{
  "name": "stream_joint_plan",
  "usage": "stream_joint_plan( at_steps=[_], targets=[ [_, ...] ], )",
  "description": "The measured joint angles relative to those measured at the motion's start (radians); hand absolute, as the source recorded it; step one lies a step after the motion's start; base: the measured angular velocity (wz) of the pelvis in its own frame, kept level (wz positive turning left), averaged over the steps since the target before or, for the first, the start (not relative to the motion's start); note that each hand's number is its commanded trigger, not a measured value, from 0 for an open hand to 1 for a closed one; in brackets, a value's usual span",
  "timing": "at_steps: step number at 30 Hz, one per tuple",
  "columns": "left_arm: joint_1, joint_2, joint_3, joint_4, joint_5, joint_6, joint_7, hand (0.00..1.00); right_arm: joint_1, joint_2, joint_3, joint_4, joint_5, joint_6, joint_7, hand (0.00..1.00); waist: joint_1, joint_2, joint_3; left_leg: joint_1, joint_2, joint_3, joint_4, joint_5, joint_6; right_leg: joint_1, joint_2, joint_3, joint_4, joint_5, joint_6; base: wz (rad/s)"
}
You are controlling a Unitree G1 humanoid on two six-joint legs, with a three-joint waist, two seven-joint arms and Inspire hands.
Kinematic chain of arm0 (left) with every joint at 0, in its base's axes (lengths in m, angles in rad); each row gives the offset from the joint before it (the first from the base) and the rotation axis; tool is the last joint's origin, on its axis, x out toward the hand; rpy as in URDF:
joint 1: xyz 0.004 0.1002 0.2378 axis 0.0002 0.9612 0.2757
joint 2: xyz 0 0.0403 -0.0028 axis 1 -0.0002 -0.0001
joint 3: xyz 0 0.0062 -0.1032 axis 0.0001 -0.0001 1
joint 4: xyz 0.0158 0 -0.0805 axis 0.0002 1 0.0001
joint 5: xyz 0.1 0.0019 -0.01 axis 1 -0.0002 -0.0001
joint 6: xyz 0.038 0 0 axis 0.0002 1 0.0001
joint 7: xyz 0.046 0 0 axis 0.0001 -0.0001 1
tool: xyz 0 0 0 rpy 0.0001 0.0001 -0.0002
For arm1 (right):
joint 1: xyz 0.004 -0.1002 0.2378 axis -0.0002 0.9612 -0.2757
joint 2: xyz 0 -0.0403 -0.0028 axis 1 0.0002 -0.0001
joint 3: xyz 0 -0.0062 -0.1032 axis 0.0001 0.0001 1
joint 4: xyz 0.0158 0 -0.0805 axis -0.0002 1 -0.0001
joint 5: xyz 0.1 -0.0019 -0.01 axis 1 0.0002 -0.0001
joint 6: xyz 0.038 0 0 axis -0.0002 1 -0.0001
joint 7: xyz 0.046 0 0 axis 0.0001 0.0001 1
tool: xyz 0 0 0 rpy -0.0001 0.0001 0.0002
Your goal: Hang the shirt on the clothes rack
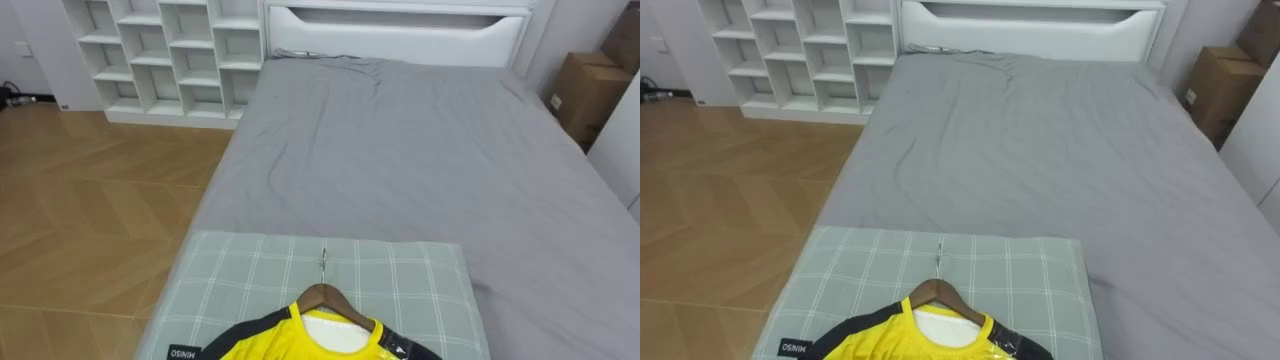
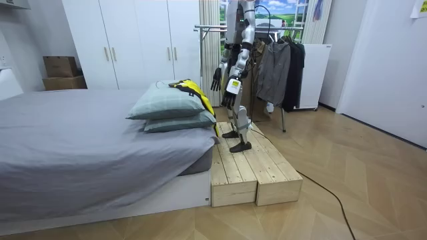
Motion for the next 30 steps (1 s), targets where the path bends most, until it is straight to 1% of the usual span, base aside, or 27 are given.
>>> stream_joint_plan(
  at_steps=[2, 8, 15, 25, 30],
  targets=[
    [-0.001, 0.000, 0.000, 0.001, 0.000, -0.001, 0.000, 0.00, -0.001, 0.000, -0.001, 0.008, 0.001, -0.007, 0.002, 0.00, 0.000, 0.001, 0.0001, 0.000, 0.000, 0.000, 0.000, 0.000, 0.000, 0.000, 0.000, 0.000, 0.000, 0.000, 0.000, 0.00],
    [0.000, 0.000, 0.000, 0.001, -0.001, -0.003, 0.000, 0.00, -0.002, -0.001, -0.002, 0.014, 0.003, -0.007, 0.020, 0.00, -0.001, 0.000, 0.0005, 0.000, 0.000, 0.001, 0.000, 0.000, 0.000, 0.000, 0.000, 0.001, 0.000, 0.000, 0.000, 0.00],
    [0.003, 0.000, 0.000, 0.001, 0.000, -0.028, 0.000, 0.00, -0.002, -0.001, -0.022, 0.019, 0.003, -0.014, 0.037, 0.00, 0.000, 0.000, 0.0006, -0.002, 0.000, 0.002, 0.000, 0.000, 0.000, -0.003, 0.000, 0.002, 0.000, 0.000, 0.000, 0.00],
    [0.004, 0.001, -0.001, 0.015, -0.038, -0.029, -0.002, 0.00, -0.002, -0.001, -0.024, 0.018, -0.005, -0.019, 0.037, 0.00, -0.003, 0.000, 0.0002, -0.002, 0.000, 0.002, 0.000, 0.000, 0.000, -0.003, 0.000, -0.004, 0.000, 0.000, 0.000, 0.00],
    [0.004, 0.001, 0.000, 0.021, -0.038, -0.029, -0.001, 0.00, -0.002, -0.001, -0.030, 0.019, -0.006, -0.019, 0.037, 0.00, -0.004, 0.000, 0.0002, -0.002, 0.000, 0.002, 0.000, 0.000, 0.000, -0.003, 0.000, -0.004, 0.000, 0.000, 0.000, 0.00]
  ],
)
